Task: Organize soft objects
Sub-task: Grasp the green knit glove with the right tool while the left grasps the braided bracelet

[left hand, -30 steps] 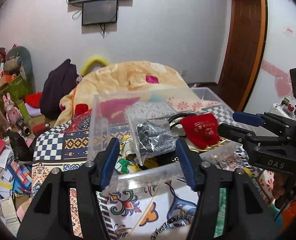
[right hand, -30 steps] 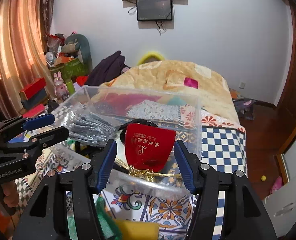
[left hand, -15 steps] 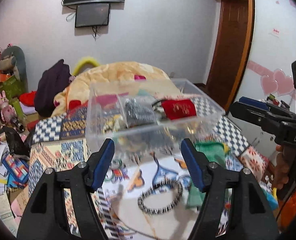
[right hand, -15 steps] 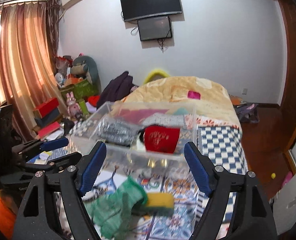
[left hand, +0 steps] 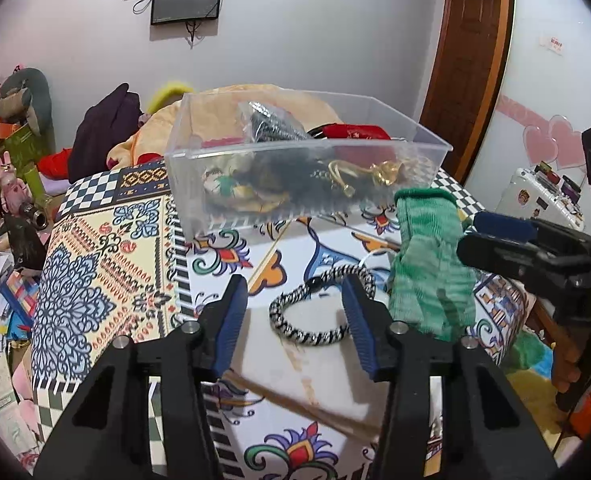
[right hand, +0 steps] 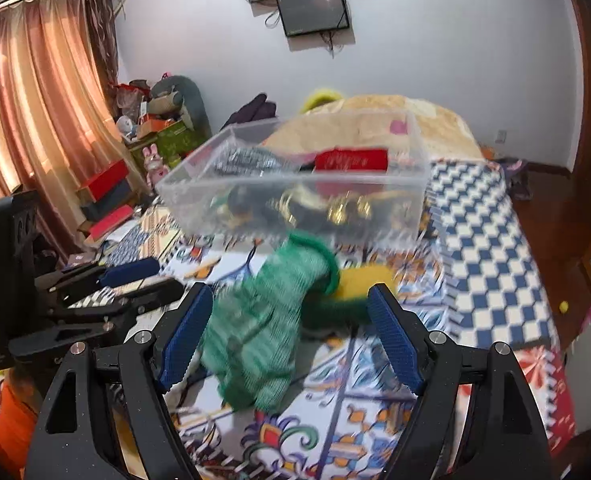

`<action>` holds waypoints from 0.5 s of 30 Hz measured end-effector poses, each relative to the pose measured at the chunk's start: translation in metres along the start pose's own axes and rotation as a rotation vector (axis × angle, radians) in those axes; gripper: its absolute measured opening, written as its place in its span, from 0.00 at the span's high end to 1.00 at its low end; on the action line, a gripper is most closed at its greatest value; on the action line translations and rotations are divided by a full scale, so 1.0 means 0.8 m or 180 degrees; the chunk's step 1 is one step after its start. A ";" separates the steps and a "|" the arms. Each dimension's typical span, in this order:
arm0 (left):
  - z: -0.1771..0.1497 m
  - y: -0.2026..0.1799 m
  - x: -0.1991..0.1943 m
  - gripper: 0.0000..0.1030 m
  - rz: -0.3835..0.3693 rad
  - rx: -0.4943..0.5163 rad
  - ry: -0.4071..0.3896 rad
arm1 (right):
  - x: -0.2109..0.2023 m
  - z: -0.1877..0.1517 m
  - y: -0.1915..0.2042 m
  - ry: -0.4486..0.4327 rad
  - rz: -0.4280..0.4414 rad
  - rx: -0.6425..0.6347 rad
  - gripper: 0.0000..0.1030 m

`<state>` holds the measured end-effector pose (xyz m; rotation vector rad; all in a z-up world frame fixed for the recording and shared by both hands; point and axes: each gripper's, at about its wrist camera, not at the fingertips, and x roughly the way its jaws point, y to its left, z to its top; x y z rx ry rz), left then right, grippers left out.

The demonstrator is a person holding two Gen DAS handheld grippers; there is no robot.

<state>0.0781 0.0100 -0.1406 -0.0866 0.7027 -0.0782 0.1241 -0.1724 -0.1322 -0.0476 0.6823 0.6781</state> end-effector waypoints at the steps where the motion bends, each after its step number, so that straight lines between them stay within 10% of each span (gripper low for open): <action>1: -0.003 0.000 0.001 0.57 -0.0001 -0.0008 0.0015 | 0.001 -0.004 0.000 0.0017 0.0013 0.0019 0.26; 15: -0.019 0.008 0.021 0.83 0.0001 -0.0123 0.0115 | 0.021 -0.022 0.015 0.0214 0.0109 -0.0136 0.75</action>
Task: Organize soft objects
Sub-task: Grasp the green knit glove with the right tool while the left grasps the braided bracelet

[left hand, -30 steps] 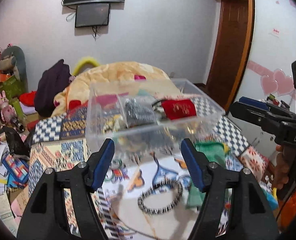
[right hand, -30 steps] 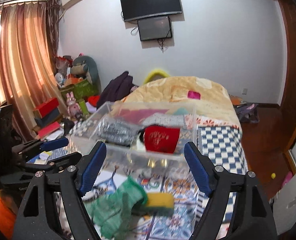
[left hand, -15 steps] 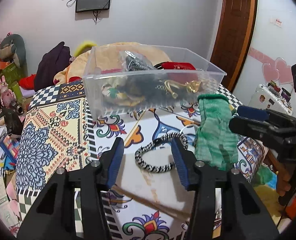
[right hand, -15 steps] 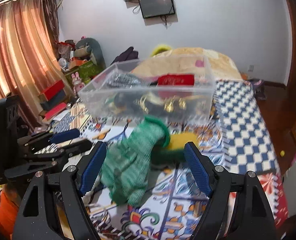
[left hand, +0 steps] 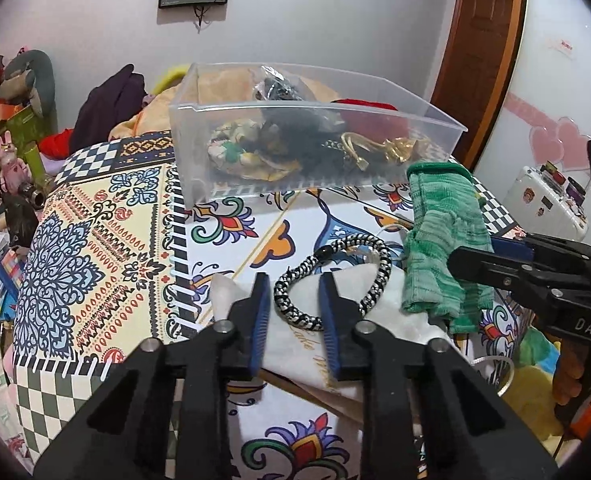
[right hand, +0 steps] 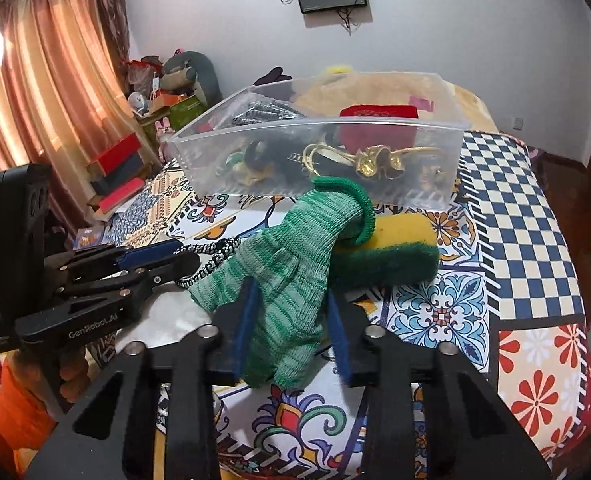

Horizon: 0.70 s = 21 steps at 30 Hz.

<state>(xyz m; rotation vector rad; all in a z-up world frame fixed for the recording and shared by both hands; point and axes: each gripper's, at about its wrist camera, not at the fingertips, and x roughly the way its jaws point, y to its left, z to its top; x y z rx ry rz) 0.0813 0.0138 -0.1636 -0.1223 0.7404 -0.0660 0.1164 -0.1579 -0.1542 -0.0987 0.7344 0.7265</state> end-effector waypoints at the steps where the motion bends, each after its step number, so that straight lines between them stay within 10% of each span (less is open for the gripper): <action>1: 0.000 0.000 0.000 0.85 0.0006 0.0003 0.0008 | -0.001 0.000 0.002 -0.0014 -0.0013 -0.0038 0.79; 21: 0.032 -0.001 -0.062 0.93 -0.0017 -0.0028 -0.0438 | -0.047 0.038 0.016 -0.0499 -0.0061 -0.0296 0.93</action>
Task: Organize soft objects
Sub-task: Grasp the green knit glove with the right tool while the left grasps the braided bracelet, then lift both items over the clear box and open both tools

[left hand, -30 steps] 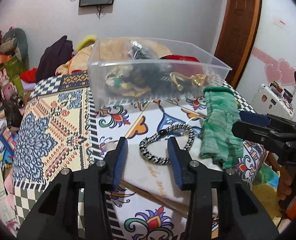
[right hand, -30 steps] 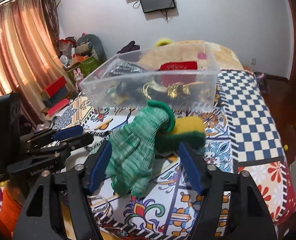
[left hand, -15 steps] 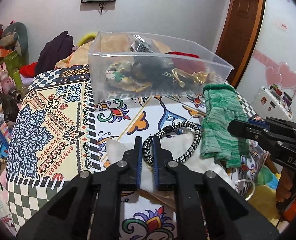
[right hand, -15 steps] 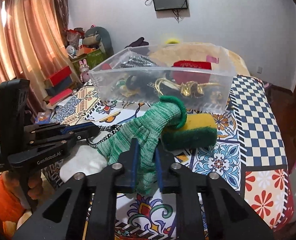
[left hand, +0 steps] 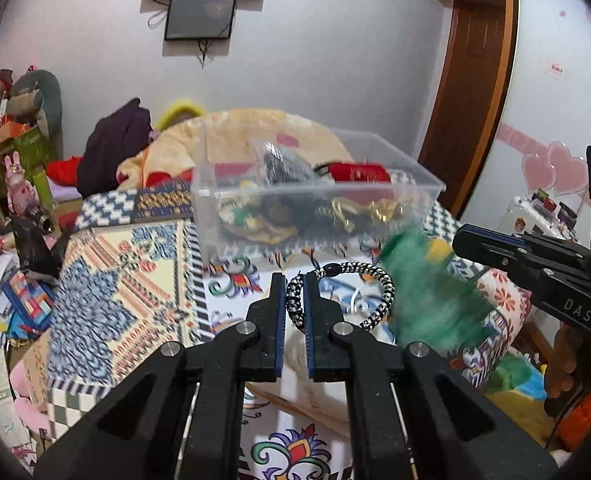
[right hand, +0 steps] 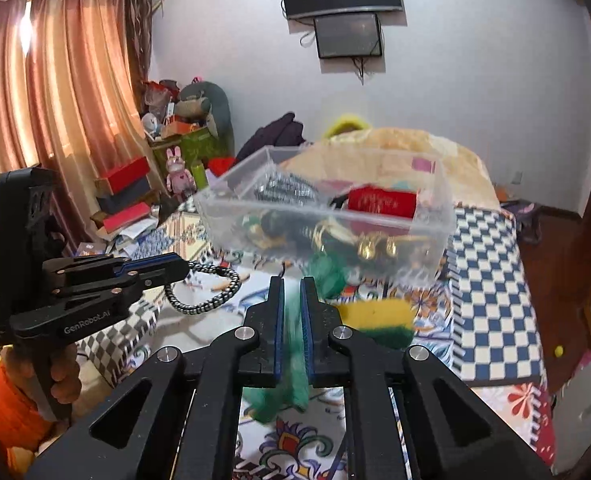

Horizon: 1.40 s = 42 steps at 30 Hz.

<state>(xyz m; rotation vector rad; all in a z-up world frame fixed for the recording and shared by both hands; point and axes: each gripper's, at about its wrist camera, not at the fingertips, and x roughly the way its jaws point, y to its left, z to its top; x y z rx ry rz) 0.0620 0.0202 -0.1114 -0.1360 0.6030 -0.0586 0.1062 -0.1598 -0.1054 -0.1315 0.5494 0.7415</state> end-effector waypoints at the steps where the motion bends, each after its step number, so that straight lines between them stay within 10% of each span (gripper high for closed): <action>1: 0.004 0.001 -0.004 0.93 0.0011 0.0000 -0.0040 | -0.002 0.004 0.000 -0.0037 0.0004 -0.0012 0.93; 6: 0.012 0.006 -0.017 0.93 0.0053 -0.0037 -0.0155 | 0.002 0.013 -0.002 0.0052 -0.0077 -0.0029 0.92; 11: 0.009 0.013 -0.020 0.93 0.0044 -0.0098 -0.0156 | 0.010 -0.013 -0.010 0.0253 -0.0224 0.0005 0.44; 13: 0.007 0.015 -0.018 0.93 0.0024 -0.0122 -0.0140 | 0.014 -0.024 -0.014 0.0342 -0.0246 0.0036 0.40; 18: 0.003 0.014 -0.015 0.93 0.0023 -0.0124 -0.0119 | 0.040 -0.043 -0.018 0.0637 -0.0231 0.0031 0.40; 25: 0.005 0.015 -0.016 0.93 0.0025 -0.0165 -0.0161 | 0.029 -0.042 -0.013 0.0553 -0.0093 -0.0039 0.85; 42: 0.064 0.036 -0.016 0.93 0.0279 -0.0237 -0.0480 | -0.014 0.043 -0.018 -0.0295 -0.0204 -0.0124 0.87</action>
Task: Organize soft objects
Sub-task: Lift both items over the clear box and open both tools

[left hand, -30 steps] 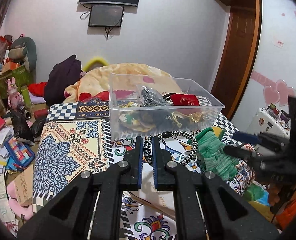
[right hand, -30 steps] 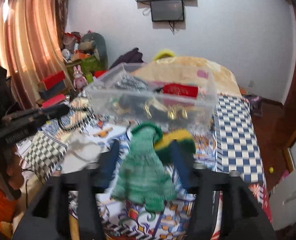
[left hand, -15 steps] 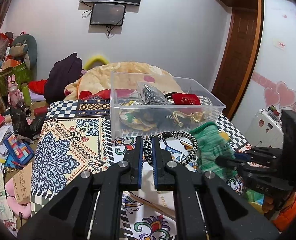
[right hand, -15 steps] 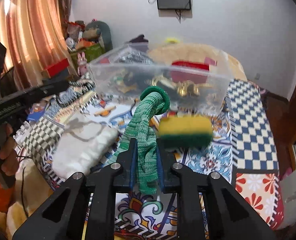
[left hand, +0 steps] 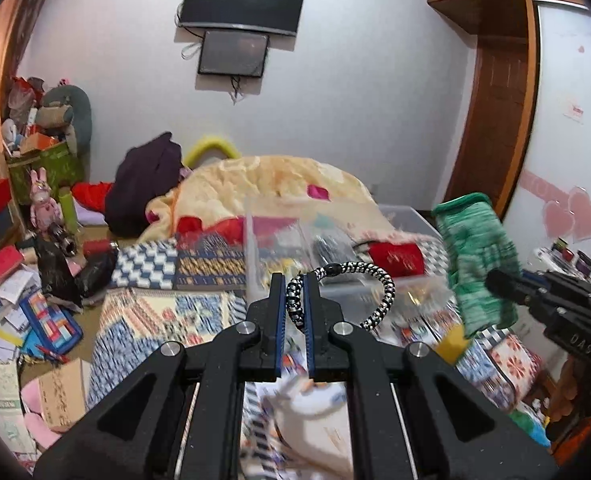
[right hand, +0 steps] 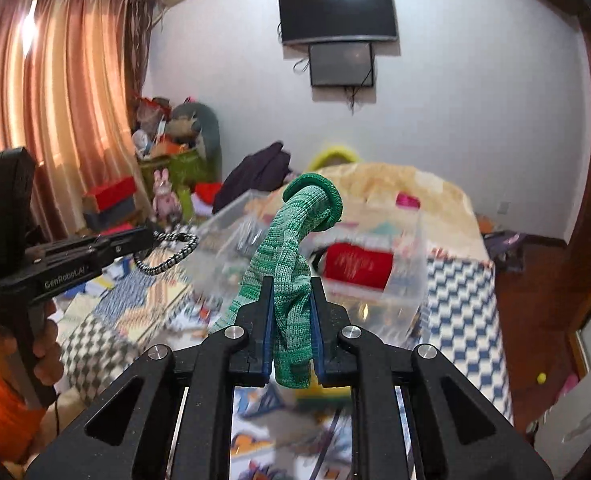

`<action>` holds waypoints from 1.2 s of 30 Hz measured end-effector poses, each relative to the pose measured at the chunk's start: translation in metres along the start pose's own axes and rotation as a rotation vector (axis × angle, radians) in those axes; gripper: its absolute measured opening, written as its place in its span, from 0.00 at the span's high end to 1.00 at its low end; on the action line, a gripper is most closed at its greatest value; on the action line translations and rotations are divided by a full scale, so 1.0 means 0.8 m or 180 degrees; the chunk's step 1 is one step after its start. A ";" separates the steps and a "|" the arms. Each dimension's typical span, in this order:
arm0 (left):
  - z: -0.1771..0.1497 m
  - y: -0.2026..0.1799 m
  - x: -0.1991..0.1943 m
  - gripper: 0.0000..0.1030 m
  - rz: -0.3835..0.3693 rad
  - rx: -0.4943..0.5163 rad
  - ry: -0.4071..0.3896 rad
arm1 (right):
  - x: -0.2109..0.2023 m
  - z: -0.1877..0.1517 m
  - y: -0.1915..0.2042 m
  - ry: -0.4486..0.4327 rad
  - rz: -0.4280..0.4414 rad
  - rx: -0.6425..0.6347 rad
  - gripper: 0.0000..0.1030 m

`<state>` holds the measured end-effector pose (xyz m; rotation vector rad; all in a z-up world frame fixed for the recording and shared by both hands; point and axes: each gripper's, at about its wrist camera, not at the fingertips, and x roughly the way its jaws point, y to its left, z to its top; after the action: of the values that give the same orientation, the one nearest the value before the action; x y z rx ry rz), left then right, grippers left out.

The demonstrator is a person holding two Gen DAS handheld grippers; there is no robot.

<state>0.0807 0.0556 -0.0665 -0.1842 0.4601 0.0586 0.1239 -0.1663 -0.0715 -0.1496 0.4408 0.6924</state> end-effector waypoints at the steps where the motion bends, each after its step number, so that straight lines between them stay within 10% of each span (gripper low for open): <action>1: 0.005 0.002 0.003 0.93 0.0040 0.0002 -0.0033 | 0.008 0.009 0.003 -0.0024 -0.0029 -0.0010 0.87; 12: 0.031 0.007 0.062 0.93 0.0250 0.0000 0.0018 | 0.065 0.050 0.003 -0.0041 -0.0244 -0.0187 0.87; 28: 0.015 -0.007 0.106 0.90 0.0284 0.0266 0.0267 | 0.139 0.029 0.005 0.0666 -0.0262 -0.0408 0.83; 36: 0.014 -0.004 0.087 0.64 0.0190 0.0189 0.0231 | 0.111 0.037 0.001 0.0514 -0.0332 -0.0451 0.40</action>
<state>0.1480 0.0552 -0.0870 -0.1145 0.5390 0.0967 0.1941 -0.1052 -0.0843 -0.3618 0.5346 0.6110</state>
